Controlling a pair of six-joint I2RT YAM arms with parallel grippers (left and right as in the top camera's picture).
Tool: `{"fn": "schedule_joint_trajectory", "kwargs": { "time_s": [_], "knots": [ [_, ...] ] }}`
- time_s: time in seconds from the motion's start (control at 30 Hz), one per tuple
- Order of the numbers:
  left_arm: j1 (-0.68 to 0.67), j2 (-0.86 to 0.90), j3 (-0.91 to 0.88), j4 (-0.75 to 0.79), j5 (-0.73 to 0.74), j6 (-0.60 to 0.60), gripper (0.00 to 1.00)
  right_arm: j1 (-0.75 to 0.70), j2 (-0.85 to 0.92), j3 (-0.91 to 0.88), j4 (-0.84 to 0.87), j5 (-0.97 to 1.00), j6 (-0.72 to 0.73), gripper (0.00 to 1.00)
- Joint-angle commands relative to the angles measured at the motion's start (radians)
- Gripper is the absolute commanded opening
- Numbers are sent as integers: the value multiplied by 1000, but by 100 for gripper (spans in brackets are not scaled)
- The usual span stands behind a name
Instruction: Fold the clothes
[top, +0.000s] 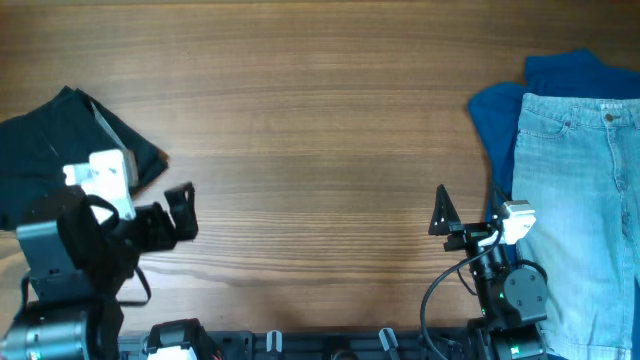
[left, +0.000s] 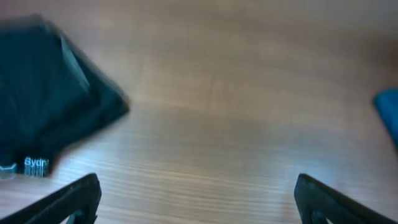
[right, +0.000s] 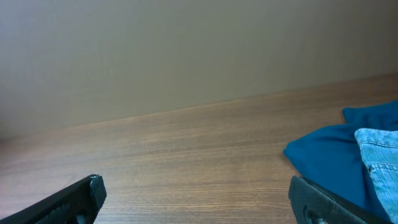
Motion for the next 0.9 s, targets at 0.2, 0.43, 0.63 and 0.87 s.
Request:
{"fn": "schedule_joint_trajectory", "kwargs": {
  "time_s": [0.2,0.43,0.63,0.87],
  "knots": [
    [-62,-365,-499,582,-9,-138,100,-7,-16,-3,8,-19,10,100],
    [-61,-705,-890,813,-11,-209,100,-7,-16,-3,8,-19,10,100],
    [-63,-744,-1073,993,-13,-209,100,-7,-16,-3,8,-19,10,100],
    [-87,-744,-1155,1034,-5,-209,100,-7,-16,-3,8,-19,9,100]
  ]
}}
